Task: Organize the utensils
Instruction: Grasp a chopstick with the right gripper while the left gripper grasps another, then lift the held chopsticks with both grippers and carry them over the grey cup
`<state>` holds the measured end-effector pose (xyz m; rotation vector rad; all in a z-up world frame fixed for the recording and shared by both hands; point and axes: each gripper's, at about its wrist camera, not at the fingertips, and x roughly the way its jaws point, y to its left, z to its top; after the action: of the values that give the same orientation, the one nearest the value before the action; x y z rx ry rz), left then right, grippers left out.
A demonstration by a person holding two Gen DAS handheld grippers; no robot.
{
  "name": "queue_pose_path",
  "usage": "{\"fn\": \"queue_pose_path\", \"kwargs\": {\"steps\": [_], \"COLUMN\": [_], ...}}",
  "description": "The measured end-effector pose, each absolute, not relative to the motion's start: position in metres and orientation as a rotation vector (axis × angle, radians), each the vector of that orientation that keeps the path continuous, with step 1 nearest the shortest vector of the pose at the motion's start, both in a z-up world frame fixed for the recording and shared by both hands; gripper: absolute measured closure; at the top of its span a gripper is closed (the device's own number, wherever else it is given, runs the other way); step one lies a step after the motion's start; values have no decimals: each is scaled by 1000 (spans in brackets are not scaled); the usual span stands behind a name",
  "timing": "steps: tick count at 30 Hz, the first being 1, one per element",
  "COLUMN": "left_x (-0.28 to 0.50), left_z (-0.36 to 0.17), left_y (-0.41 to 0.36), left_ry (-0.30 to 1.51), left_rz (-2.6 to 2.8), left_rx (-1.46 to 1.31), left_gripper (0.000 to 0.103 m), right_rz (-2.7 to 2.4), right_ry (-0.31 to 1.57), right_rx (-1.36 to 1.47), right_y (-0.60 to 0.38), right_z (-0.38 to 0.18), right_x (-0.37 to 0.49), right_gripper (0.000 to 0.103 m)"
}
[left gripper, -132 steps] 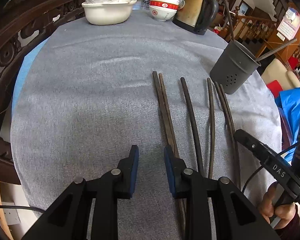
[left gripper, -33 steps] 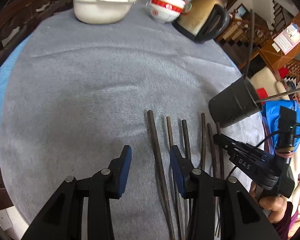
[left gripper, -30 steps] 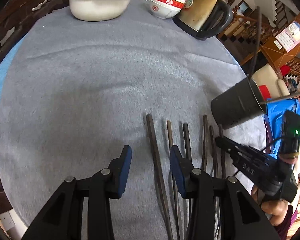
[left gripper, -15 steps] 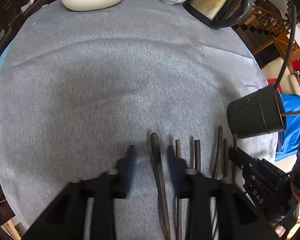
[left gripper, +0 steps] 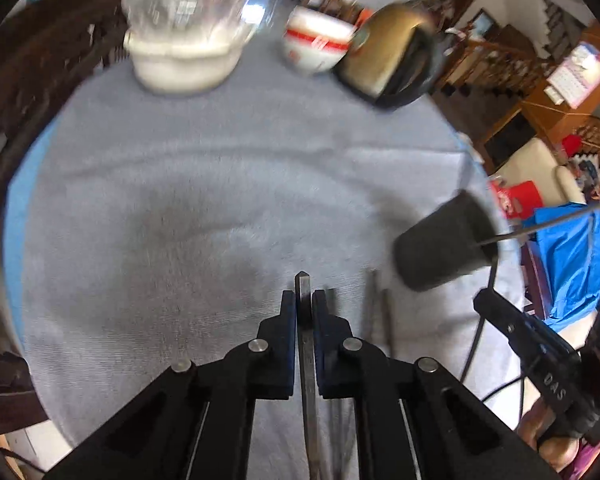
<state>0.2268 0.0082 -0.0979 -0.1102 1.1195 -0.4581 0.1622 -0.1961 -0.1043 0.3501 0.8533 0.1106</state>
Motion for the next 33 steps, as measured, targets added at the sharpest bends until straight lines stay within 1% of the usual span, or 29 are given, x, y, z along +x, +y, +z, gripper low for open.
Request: {"fn": "queue_pose_path", "kwargs": {"steps": [8,13,18,24,28,33], "left_x": [184,167,157,154,152,160], "left_z": [-14,25,60,91,111,112], "left_y": [7,4,-3,-17,-27,-44], "left_ry": [906,814,714,603,491,396], "left_rz": [-509,-535,-571,-601,-608,-599], "left_rx": [-72,-83,-104,-130,-160,-179], "left_gripper": [97,98,98,98,98,98], "right_rz": [162,162,121,21,-53,-155], "right_ry": [633,478,330,159,53,-37], "right_rx": [373,387,389,383,354,293], "right_y": [-203,-213,-224,-239,-244,-240], "right_z": [-38,0,23,46,58,62], "right_x": [127,102,86,87,92,109], "right_gripper": [97,97,97,97,97,97]}}
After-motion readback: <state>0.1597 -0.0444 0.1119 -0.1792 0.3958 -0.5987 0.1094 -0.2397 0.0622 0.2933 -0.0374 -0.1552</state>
